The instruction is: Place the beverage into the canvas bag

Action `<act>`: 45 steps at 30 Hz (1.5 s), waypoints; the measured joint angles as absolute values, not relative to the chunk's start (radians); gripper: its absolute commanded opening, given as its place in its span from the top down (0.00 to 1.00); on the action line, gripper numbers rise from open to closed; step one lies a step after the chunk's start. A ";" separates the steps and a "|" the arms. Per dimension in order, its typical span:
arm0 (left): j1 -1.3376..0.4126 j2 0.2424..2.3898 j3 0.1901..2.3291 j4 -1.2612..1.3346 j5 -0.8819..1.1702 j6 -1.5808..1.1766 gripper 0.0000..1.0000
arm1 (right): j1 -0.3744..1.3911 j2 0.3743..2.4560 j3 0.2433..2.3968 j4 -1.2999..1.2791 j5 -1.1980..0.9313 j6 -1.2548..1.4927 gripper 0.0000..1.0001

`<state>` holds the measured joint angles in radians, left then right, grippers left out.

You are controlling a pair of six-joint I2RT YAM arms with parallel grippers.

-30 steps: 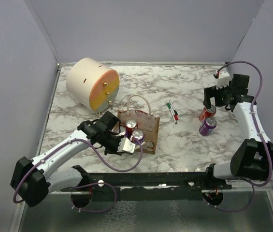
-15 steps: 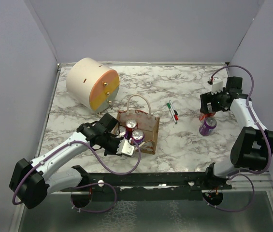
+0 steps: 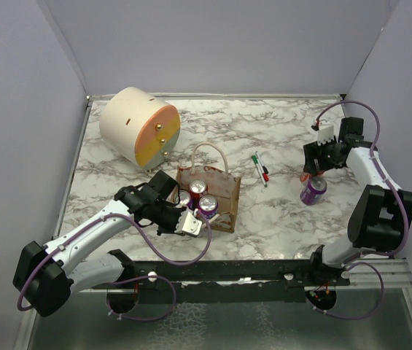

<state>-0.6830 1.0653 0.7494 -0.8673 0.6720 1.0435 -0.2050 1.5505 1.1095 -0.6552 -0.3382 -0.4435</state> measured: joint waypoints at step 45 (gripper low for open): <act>-0.728 1.164 0.746 -0.871 0.665 1.072 0.97 | 0.607 1.539 1.618 -1.009 -0.742 -0.537 0.94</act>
